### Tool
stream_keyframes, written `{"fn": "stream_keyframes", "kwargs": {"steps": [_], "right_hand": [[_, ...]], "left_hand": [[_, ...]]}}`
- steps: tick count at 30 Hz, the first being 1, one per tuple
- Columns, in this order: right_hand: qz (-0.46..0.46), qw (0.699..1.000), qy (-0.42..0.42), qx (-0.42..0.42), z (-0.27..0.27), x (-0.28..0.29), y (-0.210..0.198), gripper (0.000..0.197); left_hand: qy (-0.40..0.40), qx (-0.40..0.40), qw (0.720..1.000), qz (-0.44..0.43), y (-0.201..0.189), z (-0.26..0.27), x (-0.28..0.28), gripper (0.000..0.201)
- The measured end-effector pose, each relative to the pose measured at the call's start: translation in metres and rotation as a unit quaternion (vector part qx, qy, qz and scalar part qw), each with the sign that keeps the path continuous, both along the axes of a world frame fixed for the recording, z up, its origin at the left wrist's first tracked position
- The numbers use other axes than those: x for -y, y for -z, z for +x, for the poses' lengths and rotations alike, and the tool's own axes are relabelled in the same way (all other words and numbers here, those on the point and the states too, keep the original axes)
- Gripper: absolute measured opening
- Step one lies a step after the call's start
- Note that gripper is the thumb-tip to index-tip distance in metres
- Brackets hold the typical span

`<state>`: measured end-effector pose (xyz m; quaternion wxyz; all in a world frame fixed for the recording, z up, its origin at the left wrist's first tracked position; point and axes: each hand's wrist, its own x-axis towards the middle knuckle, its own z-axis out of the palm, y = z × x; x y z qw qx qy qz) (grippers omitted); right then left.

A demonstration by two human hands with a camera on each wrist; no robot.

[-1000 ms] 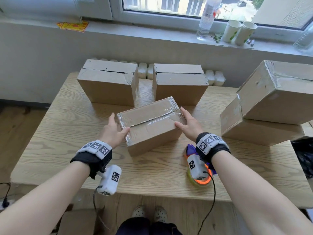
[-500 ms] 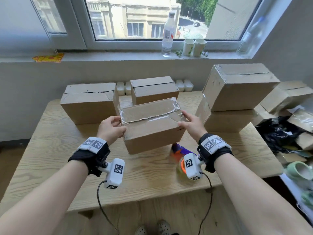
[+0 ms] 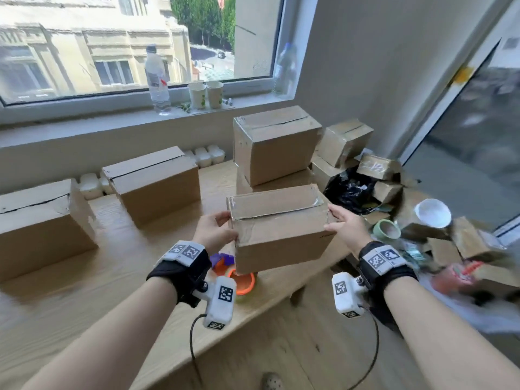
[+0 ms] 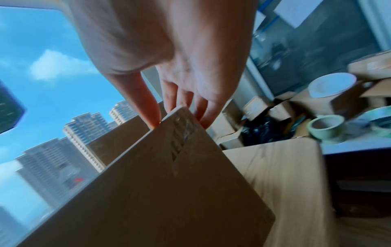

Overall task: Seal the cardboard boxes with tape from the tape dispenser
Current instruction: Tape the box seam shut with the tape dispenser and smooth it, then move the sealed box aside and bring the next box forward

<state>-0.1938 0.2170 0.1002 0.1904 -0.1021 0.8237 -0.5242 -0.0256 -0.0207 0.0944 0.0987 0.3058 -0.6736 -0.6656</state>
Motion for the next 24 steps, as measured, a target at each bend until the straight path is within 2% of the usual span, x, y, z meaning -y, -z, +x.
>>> {"fn": "stream_keyframes", "kwargs": {"steps": [4,10,17,24], "right_hand": [[-0.016,0.999,0.032,0.01,-0.041,-0.04,0.011,0.058],[-0.015,0.999,0.017,0.042,-0.104,-0.072,0.043,0.059],[0.001,0.998,-0.035,0.048,-0.155,-0.066,0.07,0.06],[0.012,0.996,-0.071,0.047,-0.168,-0.054,0.083,0.063]], "left_hand": [[0.037,0.036,0.998,-0.022,0.01,-0.042,-0.03,0.06],[0.017,0.084,0.995,-0.05,0.029,-0.102,-0.066,0.066],[-0.023,0.104,0.992,-0.067,0.049,-0.142,-0.074,0.065],[-0.055,0.123,0.988,-0.078,0.061,-0.151,-0.072,0.065]]}}
